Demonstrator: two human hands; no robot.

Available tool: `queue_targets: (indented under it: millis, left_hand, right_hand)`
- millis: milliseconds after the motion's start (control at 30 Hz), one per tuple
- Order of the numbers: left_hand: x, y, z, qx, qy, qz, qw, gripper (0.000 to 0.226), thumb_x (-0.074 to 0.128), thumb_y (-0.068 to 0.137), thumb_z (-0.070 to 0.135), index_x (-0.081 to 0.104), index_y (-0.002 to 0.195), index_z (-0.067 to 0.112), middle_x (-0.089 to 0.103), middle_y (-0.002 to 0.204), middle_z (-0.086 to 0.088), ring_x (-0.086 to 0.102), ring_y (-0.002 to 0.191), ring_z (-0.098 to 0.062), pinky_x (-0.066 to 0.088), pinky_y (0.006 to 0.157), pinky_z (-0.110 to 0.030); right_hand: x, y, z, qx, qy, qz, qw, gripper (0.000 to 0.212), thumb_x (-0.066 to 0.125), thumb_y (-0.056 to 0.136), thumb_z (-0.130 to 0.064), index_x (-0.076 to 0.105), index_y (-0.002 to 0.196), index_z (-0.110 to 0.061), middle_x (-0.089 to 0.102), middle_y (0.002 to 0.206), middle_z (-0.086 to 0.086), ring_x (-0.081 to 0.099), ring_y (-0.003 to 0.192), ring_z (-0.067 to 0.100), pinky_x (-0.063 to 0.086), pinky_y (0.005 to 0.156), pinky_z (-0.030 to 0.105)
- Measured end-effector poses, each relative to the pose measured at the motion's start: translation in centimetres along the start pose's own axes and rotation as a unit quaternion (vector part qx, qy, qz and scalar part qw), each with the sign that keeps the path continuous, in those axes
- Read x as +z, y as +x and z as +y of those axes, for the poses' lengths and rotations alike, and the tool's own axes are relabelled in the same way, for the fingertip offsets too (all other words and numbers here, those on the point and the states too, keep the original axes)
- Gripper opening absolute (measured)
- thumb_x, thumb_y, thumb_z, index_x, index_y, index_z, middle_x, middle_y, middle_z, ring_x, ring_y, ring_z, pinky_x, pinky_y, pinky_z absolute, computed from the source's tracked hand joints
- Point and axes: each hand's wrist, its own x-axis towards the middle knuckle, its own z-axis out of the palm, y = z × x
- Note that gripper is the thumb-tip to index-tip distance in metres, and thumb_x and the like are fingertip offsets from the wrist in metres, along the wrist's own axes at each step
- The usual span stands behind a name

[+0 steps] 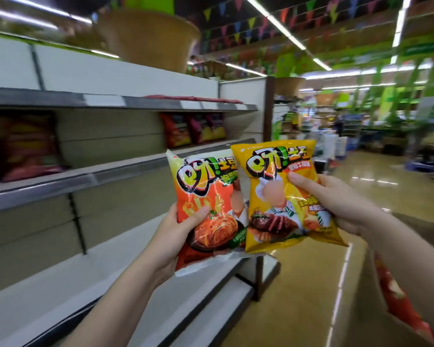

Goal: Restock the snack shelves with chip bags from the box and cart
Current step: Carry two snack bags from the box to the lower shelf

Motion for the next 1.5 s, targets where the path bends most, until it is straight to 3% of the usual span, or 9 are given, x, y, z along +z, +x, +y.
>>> queue_targets:
  millis: [167,333,467,667,867,1000,1200,1367,1500]
  left_hand:
    - [-9.8,-7.6,0.6,-0.005,0.002,0.080,0.997,0.036,0.065,0.077,0.022,0.059,0.112,0.019,0.076,0.095,-0.001,0.073,0.082,-0.018,0.058,0.062,-0.026]
    - [-17.3,-15.4,0.5,-0.035,0.022,0.140,0.989,0.054,0.068,0.075,0.030,0.052,0.126,0.019,0.072,0.111,-0.005,0.070,0.101,-0.025,0.055,0.088,-0.042]
    - [-22.2,-21.4,0.4,-0.041,0.012,0.190,0.981,0.060,0.072,0.077,0.031,0.048,0.131,0.022,0.069,0.119,-0.006,0.066,0.109,-0.029,0.048,0.100,-0.052]
    - [-26.5,-29.3,0.5,-0.036,0.049,0.315,0.947,0.087,0.089,0.055,0.049,0.048,0.128,0.024,0.070,0.115,-0.001,0.070,0.101,-0.020,0.055,0.091,-0.043]
    - [-29.8,-35.9,0.3,-0.030,0.044,0.437,0.898,0.081,0.088,0.053,0.037,0.052,0.124,0.024,0.072,0.108,-0.001,0.071,0.095,-0.021,0.057,0.087,-0.045]
    - [-31.7,-39.6,1.5,-0.026,0.069,0.462,0.884,0.084,0.087,0.053,0.039,0.049,0.127,0.024,0.070,0.111,-0.001,0.070,0.097,-0.021,0.056,0.088,-0.045]
    - [-33.6,-42.6,3.3,-0.004,0.091,0.476,0.875,0.076,0.083,0.062,0.031,0.047,0.129,0.022,0.069,0.111,-0.001,0.069,0.097,-0.021,0.057,0.080,-0.036]
    - [-34.9,-43.0,4.5,0.015,0.105,0.465,0.879,0.087,0.091,0.055,0.044,0.049,0.129,0.028,0.070,0.112,0.001,0.069,0.099,-0.020,0.057,0.087,-0.042]
    - [-36.1,-43.6,5.1,0.025,0.133,0.462,0.877,0.069,0.086,0.066,0.035,0.051,0.126,0.031,0.073,0.107,0.003,0.072,0.090,-0.012,0.057,0.070,-0.026]
  right_hand:
    - [10.7,-0.3,2.7,0.034,0.026,-0.077,0.996,0.049,0.068,0.074,-0.044,0.064,0.109,-0.010,0.076,0.095,0.014,0.073,0.085,0.033,0.060,0.078,0.045]
    - [21.0,-3.0,4.9,0.038,0.030,-0.173,0.984,0.048,0.067,0.080,-0.044,0.060,0.116,-0.012,0.075,0.098,0.013,0.073,0.087,0.032,0.058,0.083,0.046]
    - [28.4,-6.3,5.0,0.038,0.030,-0.264,0.963,0.038,0.069,0.080,-0.035,0.064,0.110,-0.012,0.076,0.095,0.010,0.074,0.084,0.027,0.060,0.069,0.034]
    - [37.0,-10.7,5.8,0.051,0.031,-0.327,0.943,0.045,0.077,0.079,-0.031,0.063,0.118,-0.014,0.075,0.103,0.010,0.073,0.091,0.030,0.057,0.086,0.047]
    - [42.7,-15.1,5.3,0.003,0.036,-0.363,0.931,0.029,0.075,0.080,-0.025,0.064,0.106,-0.017,0.077,0.094,0.005,0.074,0.083,0.022,0.058,0.066,0.031]
    - [45.9,-17.0,4.9,-0.014,0.042,-0.380,0.924,0.035,0.077,0.077,-0.024,0.063,0.108,-0.016,0.076,0.095,0.005,0.074,0.086,0.023,0.059,0.075,0.039]
    - [48.9,-18.6,3.9,-0.043,0.055,-0.392,0.917,0.041,0.078,0.079,-0.026,0.063,0.116,-0.014,0.076,0.098,0.002,0.074,0.086,0.019,0.058,0.064,0.025]
    - [50.3,-18.2,2.3,-0.050,0.063,-0.411,0.908,0.035,0.077,0.079,-0.024,0.063,0.110,-0.018,0.077,0.094,0.001,0.074,0.084,0.020,0.059,0.065,0.028]
    - [52.3,-16.9,1.7,-0.060,0.053,-0.419,0.904,0.045,0.079,0.074,-0.033,0.060,0.112,-0.019,0.076,0.095,0.001,0.074,0.084,0.021,0.060,0.073,0.037]
